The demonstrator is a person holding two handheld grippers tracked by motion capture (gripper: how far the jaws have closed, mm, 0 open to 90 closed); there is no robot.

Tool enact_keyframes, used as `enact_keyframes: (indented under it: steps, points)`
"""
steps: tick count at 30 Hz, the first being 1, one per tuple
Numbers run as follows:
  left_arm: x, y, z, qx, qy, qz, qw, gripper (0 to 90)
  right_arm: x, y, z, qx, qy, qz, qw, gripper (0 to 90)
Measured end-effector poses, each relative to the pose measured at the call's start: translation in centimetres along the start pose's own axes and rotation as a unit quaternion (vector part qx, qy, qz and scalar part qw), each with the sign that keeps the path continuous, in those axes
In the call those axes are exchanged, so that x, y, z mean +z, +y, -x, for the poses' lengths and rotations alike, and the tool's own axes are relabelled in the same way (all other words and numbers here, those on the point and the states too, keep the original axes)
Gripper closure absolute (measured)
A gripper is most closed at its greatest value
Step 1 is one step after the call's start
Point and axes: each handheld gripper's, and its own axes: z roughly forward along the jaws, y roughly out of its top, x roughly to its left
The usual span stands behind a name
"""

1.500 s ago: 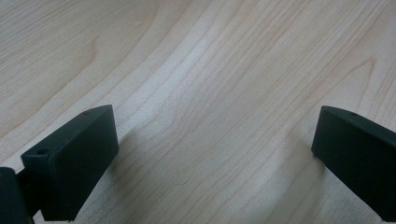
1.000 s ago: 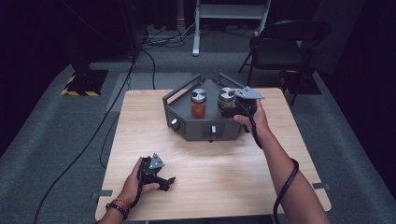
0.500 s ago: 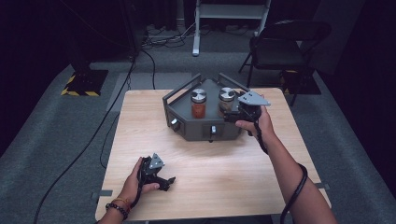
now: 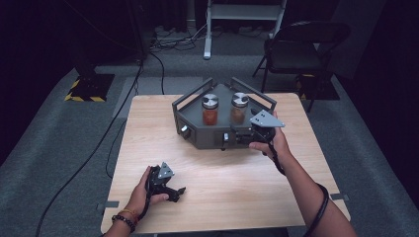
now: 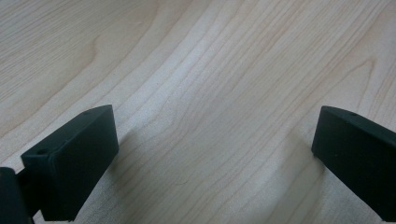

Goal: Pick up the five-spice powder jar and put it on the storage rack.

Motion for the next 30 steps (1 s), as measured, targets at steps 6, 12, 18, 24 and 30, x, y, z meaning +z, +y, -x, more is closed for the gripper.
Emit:
enact_keyframes:
  steps: [6,12,18,24,30]
  points:
    - [0.0,0.0,0.0,0.000,0.000,0.000,1.0000,0.4,-0.2,-1.3,-0.9,-0.022,0.003,-0.014,0.9997,5.0]
    - [0.0,0.0,0.0,0.000,0.000,0.000,1.0000,0.3,-0.6,-2.6,-1.2,-0.030,0.023,-0.025,0.9990,4.9]
    - [0.0,0.0,0.0,0.000,0.000,0.000,1.0000,0.4,-0.6,-3.3,-1.2,-0.034,0.042,-0.046,0.9975,4.9]
    - [0.0,0.0,0.0,0.000,0.000,0.000,1.0000,0.4,-0.7,-3.9,-1.4,-0.043,0.048,-0.065,0.9958,4.9]
    - [0.0,0.0,0.0,0.000,0.000,0.000,1.0000,0.4,-1.2,-4.4,-1.4,-0.047,0.049,-0.077,0.9948,4.9]
